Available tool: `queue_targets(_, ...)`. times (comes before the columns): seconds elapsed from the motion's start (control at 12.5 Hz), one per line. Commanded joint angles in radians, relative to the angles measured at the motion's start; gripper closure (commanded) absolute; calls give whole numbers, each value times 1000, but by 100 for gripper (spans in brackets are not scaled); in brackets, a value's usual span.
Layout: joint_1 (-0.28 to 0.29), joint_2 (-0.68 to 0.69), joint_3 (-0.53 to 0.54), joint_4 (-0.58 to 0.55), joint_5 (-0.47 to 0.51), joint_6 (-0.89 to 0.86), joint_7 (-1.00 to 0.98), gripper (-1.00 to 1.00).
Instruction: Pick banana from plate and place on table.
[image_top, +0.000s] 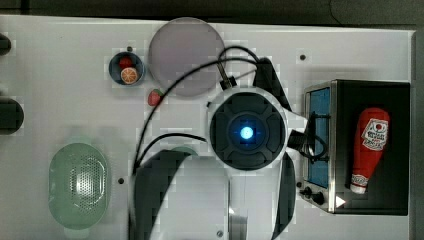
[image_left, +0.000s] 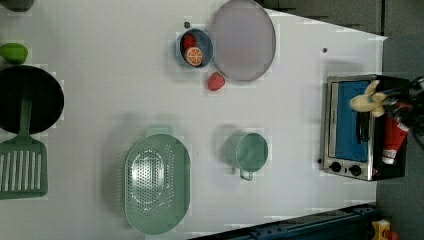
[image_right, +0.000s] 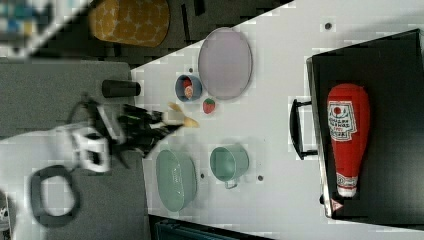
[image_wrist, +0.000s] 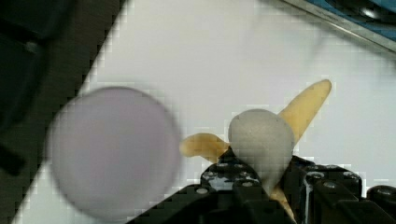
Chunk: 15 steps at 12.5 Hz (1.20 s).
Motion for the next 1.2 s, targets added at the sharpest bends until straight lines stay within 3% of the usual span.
queue_targets(0.08, -14, 108, 3, -175, -2, 110, -30, 49)
queue_targets(0.32, -13, 181, 2, -283, -2, 276, -30, 49)
queue_targets(0.4, -12, 215, 3, -297, -2, 318, -30, 40)
queue_targets(0.8, -7, 319, 7, -302, -2, 394, -30, -70)
queue_targets(0.88, -7, 317, 7, -303, -2, 391, -30, -100)
queue_targets(1.2, -5, 243, 28, -279, -2, 368, -147, -100)
